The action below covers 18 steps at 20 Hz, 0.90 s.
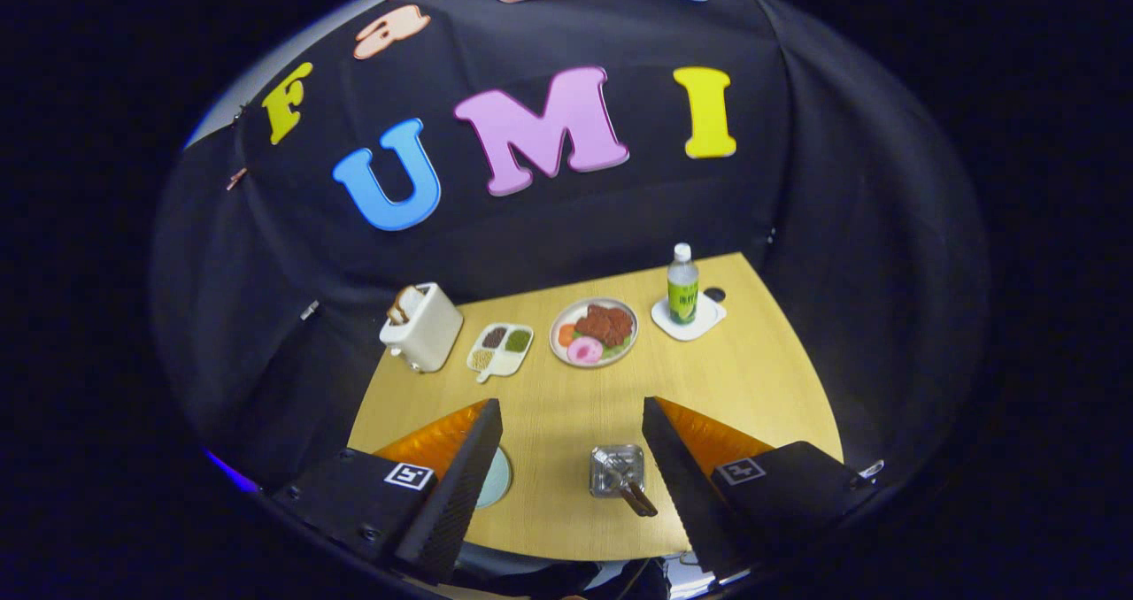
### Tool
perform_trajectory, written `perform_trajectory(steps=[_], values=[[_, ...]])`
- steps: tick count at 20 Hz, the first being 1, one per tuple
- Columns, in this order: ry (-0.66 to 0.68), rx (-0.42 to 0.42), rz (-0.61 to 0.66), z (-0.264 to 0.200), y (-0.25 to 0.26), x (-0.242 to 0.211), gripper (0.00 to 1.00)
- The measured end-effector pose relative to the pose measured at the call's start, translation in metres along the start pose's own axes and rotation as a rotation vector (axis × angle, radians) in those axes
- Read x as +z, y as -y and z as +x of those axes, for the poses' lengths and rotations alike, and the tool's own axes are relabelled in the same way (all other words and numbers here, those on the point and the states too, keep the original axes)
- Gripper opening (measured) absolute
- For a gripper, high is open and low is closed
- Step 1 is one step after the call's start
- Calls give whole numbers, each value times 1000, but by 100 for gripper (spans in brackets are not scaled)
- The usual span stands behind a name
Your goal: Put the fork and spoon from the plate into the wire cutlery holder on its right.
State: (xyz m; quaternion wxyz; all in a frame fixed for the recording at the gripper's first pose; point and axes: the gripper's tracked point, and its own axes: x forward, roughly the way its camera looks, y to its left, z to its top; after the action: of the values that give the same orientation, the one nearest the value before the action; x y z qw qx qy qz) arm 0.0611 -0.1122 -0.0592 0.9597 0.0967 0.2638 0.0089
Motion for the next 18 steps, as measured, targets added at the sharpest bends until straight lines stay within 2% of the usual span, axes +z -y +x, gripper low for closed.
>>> perform_trajectory(steps=[5, 9, 12, 15, 18], values=[[303, -53, -121, -65, -20, 57, 99], [463, -94, -229, -105, -45, 59, 99], [493, -53, -220, -119, -60, 38, 99], [451, -10, -188, -120, -66, 19, 98], [474, -9, -185, -127, -64, 19, 99]])
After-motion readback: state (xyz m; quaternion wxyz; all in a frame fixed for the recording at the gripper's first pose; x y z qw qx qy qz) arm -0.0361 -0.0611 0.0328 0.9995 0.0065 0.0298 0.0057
